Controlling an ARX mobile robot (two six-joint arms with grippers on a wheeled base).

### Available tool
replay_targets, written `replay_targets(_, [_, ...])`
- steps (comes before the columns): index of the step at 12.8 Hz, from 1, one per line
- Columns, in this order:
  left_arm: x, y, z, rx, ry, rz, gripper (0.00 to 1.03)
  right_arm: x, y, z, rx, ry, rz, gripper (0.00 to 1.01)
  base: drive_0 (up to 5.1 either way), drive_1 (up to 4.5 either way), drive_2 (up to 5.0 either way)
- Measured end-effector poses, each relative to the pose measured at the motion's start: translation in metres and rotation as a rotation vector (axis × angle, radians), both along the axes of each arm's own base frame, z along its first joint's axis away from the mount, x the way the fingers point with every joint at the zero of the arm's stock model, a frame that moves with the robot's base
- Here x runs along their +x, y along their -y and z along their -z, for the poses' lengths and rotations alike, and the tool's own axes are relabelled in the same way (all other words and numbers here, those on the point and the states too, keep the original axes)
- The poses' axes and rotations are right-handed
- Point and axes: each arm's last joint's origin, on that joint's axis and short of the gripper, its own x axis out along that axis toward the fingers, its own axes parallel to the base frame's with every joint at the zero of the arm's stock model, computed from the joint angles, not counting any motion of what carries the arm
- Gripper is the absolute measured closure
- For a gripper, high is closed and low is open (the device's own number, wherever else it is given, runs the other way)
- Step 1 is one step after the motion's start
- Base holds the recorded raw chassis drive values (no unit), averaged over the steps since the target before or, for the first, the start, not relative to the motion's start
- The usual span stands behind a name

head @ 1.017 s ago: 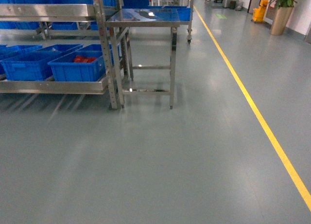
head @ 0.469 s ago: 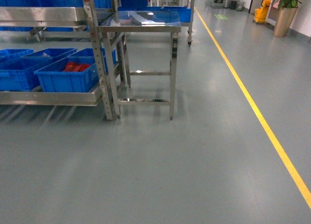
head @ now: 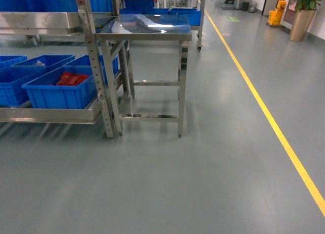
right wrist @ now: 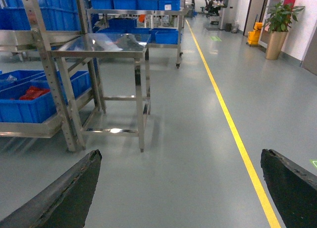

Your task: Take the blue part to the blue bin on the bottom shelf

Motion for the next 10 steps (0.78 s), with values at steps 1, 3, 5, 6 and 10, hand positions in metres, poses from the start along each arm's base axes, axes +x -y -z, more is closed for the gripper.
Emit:
replay_targets(1, [0.0000, 0.0000, 0.0000, 0.000, 0.000, 0.001, 0.59, 0.0000, 0.0000, -0.0001, 0.000, 0.001, 0.000, 0.03, 0.0, 4.19, -4.3])
replay_targets(3, [0.0000, 0.0000, -0.0001, 0.000, 0.001, 0.001, 0.59, 0.0000, 0.0000, 0.0000, 0.000, 0.000, 0.000, 0.03, 0.0, 4.19, -4.3])
replay_targets(5, [0.0000, 0.0002, 0.0000, 0.000, 0.000, 0.002, 0.59, 0.0000, 0.0000, -0.0003, 0.000, 0.003, 0.000, 0.03, 0.0, 4.21, -4.3])
replay_targets(6, [0.0000, 0.0000, -0.0001, -0.001, 0.001, 0.000, 0.59, 0.0000, 0.0000, 0.0000, 0.000, 0.000, 0.000, 0.03, 0.0, 4.21, -4.3])
replay_targets(10, [-0.0001, 0.0000, 0.0000, 0.000, 0.000, 0.001, 0.59, 0.0000, 0.0000, 0.0000, 0.000, 0.000, 0.000, 0.03, 0.0, 4.21, -4.3])
